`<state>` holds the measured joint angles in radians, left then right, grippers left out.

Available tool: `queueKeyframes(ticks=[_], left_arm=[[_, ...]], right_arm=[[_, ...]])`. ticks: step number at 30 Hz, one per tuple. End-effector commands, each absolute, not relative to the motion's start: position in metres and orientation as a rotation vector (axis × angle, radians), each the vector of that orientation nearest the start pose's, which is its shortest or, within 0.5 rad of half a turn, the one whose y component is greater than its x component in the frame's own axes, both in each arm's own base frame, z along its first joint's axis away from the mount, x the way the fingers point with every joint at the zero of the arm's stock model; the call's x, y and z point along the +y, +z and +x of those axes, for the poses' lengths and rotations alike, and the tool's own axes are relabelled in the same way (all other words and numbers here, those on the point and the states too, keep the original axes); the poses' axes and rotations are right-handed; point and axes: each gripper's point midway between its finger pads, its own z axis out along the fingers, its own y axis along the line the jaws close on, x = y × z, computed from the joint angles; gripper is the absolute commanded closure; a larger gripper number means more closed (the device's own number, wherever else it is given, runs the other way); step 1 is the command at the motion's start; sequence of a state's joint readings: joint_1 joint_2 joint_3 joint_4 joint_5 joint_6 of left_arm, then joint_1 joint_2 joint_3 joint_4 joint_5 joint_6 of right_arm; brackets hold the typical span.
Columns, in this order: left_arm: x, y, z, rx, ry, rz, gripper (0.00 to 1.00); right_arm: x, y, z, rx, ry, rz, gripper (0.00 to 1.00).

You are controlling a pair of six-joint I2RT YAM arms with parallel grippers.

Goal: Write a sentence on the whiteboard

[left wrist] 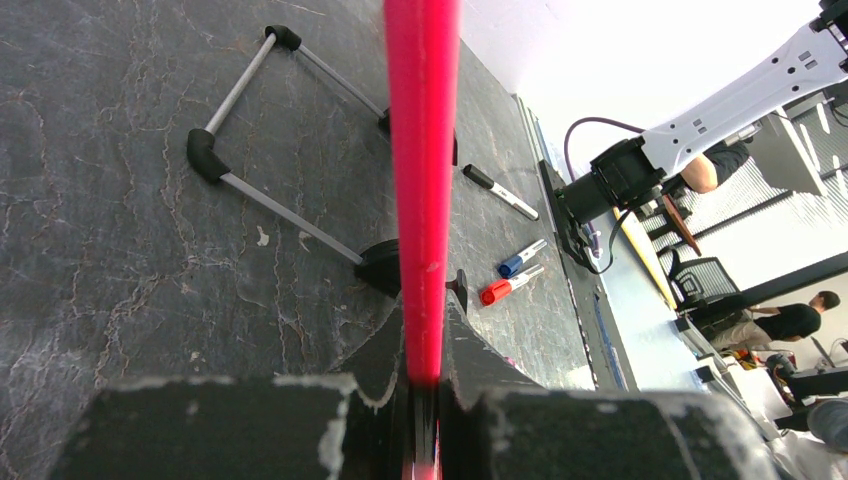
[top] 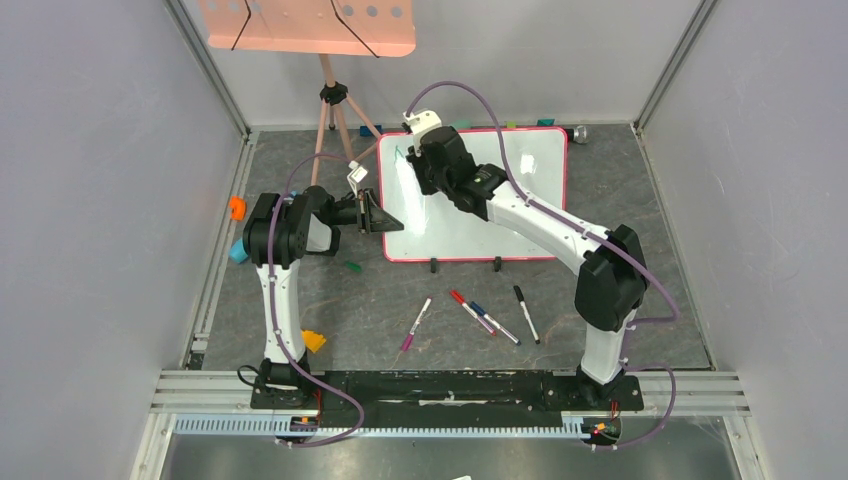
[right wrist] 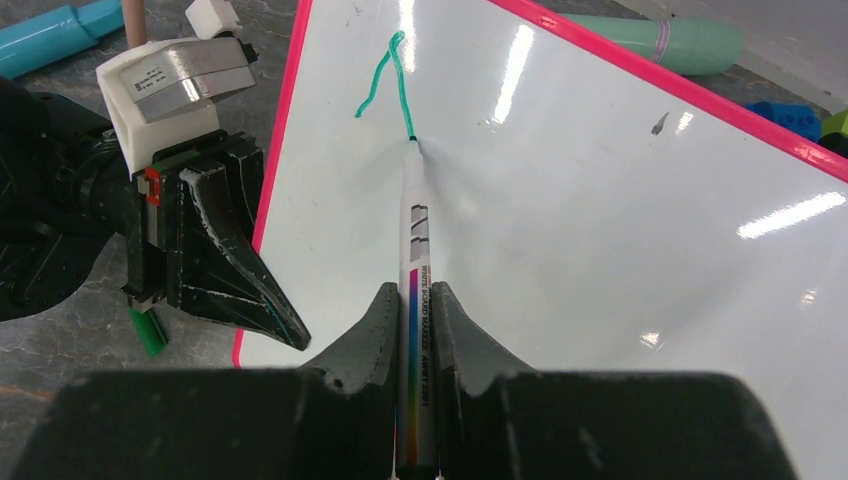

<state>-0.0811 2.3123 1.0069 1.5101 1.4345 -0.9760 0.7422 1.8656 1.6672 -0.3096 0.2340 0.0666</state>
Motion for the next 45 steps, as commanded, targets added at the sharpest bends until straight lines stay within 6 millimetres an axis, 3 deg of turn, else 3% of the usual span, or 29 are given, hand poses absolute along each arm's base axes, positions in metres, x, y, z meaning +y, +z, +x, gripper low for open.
queueKeyframes(ticks=[1, 19, 24, 33, 39, 45], left_arm=[[-0.213, 0.071, 0.380, 1.675, -1.674, 0.689, 0.98], [-0.213, 0.071, 0.380, 1.674, -1.673, 0.690, 0.98], [-0.213, 0.071, 0.380, 1.674, -1.672, 0.688, 0.98], [-0.213, 0.071, 0.380, 1.674, -1.672, 0.688, 0.98], [-0.213, 0.071, 0.380, 1.675, -1.674, 0.688, 0.98], [-0.213, 0.071, 0.380, 1.674, -1.674, 0.688, 0.98]], right_arm=[[0.330, 0.243, 0.438, 1.962, 0.219, -0.496, 1.00], [0.337, 0.251, 0.463, 1.946, 0.241, -0.464, 1.00], [0.340, 0.266, 0.464, 1.916, 0.268, -0.468, 1.00], [0.347, 0.299, 0.437, 1.803, 0.398, -0.556, 1.00], [0.336, 0.295, 0.430, 1.812, 0.376, -0.556, 1.00], [0.327, 0.278, 0.426, 1.858, 0.335, -0.558, 1.00]])
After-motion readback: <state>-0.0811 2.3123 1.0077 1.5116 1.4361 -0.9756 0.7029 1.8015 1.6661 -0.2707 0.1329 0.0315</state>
